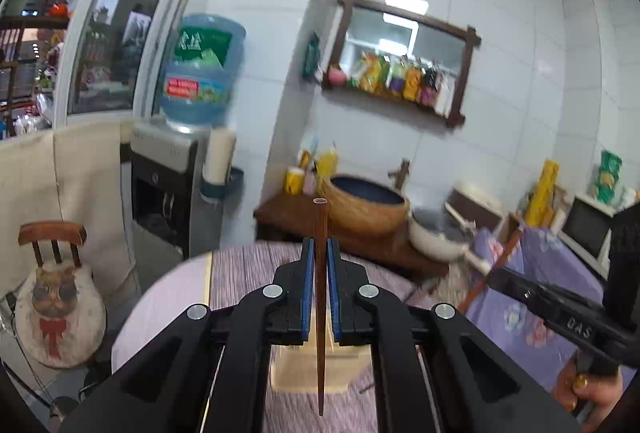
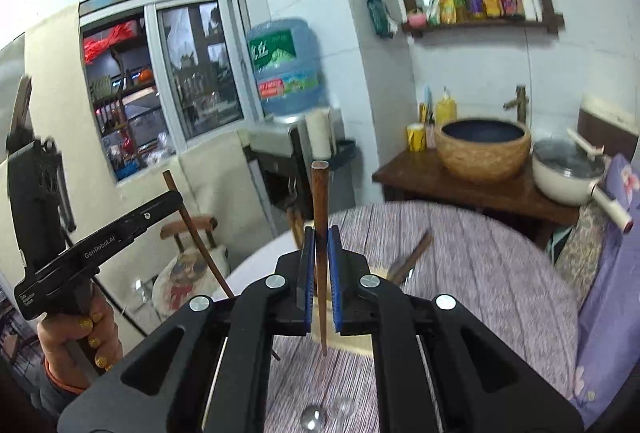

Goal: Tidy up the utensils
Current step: 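Lift both brown chopsticks and lower them into the beige holder, then open both tools to release the chopsticks inside the holder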

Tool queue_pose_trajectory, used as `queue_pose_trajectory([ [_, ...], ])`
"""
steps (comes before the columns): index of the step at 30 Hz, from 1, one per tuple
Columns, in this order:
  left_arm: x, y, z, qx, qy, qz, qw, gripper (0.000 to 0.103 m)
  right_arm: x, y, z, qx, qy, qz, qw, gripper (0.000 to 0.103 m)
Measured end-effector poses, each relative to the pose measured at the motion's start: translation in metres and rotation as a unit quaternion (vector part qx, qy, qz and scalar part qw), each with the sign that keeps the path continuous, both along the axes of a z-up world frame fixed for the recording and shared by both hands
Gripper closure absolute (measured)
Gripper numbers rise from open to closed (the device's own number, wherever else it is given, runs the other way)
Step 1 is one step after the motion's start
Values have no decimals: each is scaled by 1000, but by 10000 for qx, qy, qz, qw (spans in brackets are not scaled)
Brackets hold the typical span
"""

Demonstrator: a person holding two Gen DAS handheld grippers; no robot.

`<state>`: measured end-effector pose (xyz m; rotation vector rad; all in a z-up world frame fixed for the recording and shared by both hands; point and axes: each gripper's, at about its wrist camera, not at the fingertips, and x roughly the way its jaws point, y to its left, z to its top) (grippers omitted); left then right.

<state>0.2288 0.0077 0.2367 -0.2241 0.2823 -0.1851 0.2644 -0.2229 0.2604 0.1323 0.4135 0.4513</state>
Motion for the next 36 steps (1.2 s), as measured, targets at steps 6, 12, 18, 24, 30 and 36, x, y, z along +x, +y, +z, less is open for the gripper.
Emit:
queue_pose_trajectory([
  [6, 38, -2, 23, -200, -235, 475, 9984, 95, 29, 8, 32, -59, -236, -422, 9988, 95],
  [12, 65, -14, -15, -53, -100, 668, 9977, 95, 64, 18, -1, -183, 9, -636, 9978, 95],
  [18, 80, -17, -72, -17, 480, 594, 9971, 95, 86, 29, -51, -330, 401, -613, 9968, 95],
  [24, 80, -22, -111, 112, 858, 500, 9950, 95, 92, 33, -85, -465, 589, -627, 9952, 95],
  [30, 83, -23, -124, 144, 1027, 411, 9938, 95, 95, 38, -102, -582, 635, -605, 9944, 96],
  [36, 57, -12, -110, -61, 786, 275, 9965, 56, 74, 34, -93, -583, 243, -611, 9961, 30],
])
